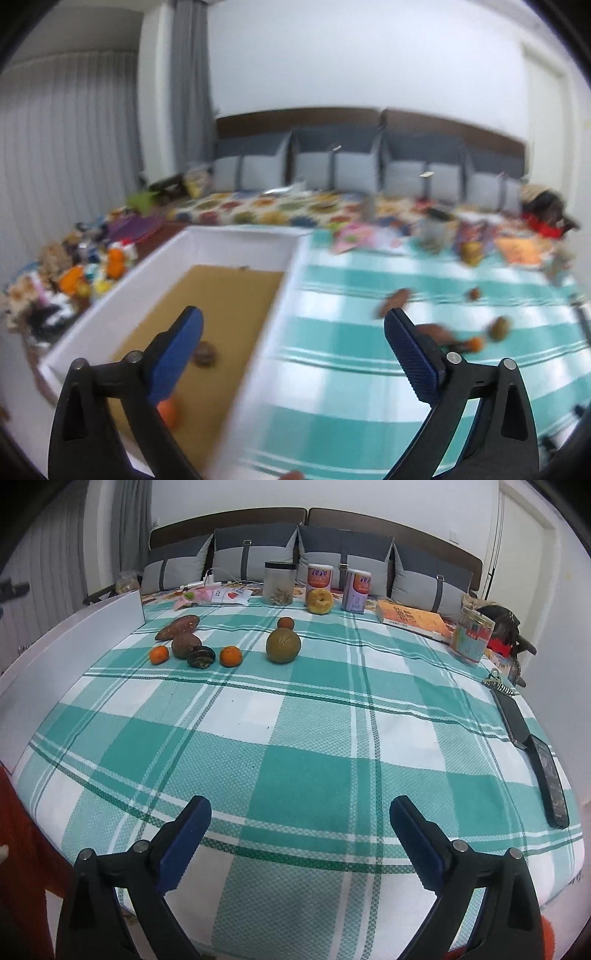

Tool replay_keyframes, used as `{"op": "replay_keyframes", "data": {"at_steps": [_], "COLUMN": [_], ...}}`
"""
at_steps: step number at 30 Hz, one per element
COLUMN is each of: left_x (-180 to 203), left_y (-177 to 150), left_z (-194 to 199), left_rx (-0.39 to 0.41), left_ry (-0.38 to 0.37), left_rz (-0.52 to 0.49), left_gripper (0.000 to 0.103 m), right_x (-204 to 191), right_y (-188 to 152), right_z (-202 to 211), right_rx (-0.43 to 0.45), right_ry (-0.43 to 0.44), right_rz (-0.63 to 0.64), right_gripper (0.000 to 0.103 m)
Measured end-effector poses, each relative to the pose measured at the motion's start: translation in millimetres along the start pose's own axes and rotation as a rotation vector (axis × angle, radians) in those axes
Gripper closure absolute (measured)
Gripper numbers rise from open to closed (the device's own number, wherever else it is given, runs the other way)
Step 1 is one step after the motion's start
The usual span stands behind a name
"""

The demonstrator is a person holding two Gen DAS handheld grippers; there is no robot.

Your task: Organize fruits

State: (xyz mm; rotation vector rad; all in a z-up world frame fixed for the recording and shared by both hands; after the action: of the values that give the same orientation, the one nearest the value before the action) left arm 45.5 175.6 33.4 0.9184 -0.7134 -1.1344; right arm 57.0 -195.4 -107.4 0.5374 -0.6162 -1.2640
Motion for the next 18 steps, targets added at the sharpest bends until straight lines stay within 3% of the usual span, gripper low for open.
{"op": "replay_keyframes", "data": {"at_steps": [4,7,12,18], "left_x": [33,62,94,100], "left_y": [-24,-48,-90,-134], "left_z": [2,-11,-33,-65], "left_rx": [-0.069,-0.167,-0.276,-0.439], "left_ry": [-0.174,-0.248,-0.265,-0.249], "left_rz": [0.051,0.028,-0.032,-0.002], "left_gripper": [0.003,0.003,0.003,0.003], "right_x": [1,0,1,0], "right_y": [-2,-4,-8,-9], "right_z": [1,3,4,4], "right_rx": [0.007,0.015,0.01,0.011], "right_ry": [-0.007,-0.012,-0.014,-0.011], "right_rz": [0.002,0.014,0.014,0.015], "right_gripper": [0.006,0.006,0.006,0.006]}}
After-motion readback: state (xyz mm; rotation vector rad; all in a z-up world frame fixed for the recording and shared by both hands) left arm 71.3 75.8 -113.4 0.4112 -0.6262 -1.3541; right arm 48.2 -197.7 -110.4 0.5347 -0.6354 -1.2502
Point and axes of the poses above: each gripper's, at about its wrist camera, not at the fingertips, and z roughly against the way its jaws point, x to its right, y to its top, the point moved 1 cm from there along -z, roughly the way its jaws point, and after that the axes turned 3 degrees about -y, right-handed, at the moved point
